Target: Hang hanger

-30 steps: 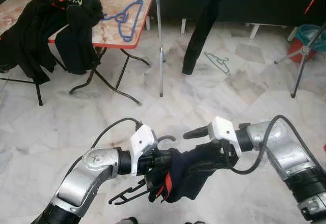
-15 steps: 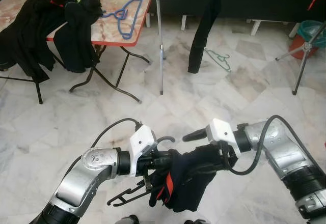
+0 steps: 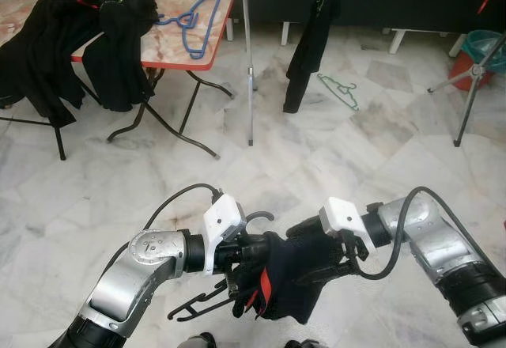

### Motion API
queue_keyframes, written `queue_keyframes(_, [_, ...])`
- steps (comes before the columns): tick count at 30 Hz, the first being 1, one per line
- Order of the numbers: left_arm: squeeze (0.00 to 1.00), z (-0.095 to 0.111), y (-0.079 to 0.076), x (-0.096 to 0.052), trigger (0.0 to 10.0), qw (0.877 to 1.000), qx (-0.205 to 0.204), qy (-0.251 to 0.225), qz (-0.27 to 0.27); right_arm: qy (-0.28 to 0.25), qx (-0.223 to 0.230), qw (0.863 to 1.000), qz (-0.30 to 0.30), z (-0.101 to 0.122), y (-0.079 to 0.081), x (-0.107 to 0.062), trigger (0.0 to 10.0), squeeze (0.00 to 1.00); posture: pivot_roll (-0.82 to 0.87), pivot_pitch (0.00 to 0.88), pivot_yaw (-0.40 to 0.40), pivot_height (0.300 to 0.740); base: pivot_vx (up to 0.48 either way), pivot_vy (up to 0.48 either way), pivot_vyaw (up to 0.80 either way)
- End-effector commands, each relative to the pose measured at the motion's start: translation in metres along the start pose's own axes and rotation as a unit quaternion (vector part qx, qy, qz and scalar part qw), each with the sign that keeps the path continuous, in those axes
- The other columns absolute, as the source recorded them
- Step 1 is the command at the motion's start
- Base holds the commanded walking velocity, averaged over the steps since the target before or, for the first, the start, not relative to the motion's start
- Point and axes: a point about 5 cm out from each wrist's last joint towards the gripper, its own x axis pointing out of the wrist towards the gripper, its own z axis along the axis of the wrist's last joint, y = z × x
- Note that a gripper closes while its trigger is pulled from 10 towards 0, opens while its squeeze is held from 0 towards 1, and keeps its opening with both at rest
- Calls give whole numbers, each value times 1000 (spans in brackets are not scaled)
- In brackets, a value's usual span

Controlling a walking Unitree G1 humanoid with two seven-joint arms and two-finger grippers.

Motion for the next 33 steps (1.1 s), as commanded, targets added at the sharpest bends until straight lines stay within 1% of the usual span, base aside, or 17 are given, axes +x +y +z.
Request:
queue_keyframes(1, [0, 8, -2, 0, 10000, 1000, 13, -17, -6, 5, 3, 1000, 0, -4, 1, 0, 0, 0, 17, 167, -10, 740, 0, 0, 0])
queue_keyframes(5, [0, 10, 1, 1, 10000, 1000, 17, -19, -2, 11, 2, 1000, 12, -4, 0, 0, 0, 0, 14, 157, -8, 740, 0, 0, 0])
queue_keyframes(9, [0, 9, -2, 3, 10000, 1000, 15, -21, -10, 10, 0, 1000, 26, -5, 3, 2, 0, 0, 16, 141, -6, 740, 0, 0, 0])
queue_keyframes(15, [0, 9, -2, 3, 10000, 1000, 17, -19, -13, 13, 0, 999, 37, -6, 5, 3, 0, 0, 16, 132, -7, 740, 0, 0, 0])
queue_keyframes(23, [0, 10, -3, 7, 10000, 999, 19, -22, -22, 24, -6, 999, 41, -7, 4, 2, 0, 0, 11, 102, -12, 740, 0, 0, 0])
queue_keyframes(33, [0, 9, -4, 8, 10000, 999, 20, -23, -20, 30, -11, 999, 43, -9, 5, 4, 0, 0, 10, 92, -16, 740, 0, 0, 0])
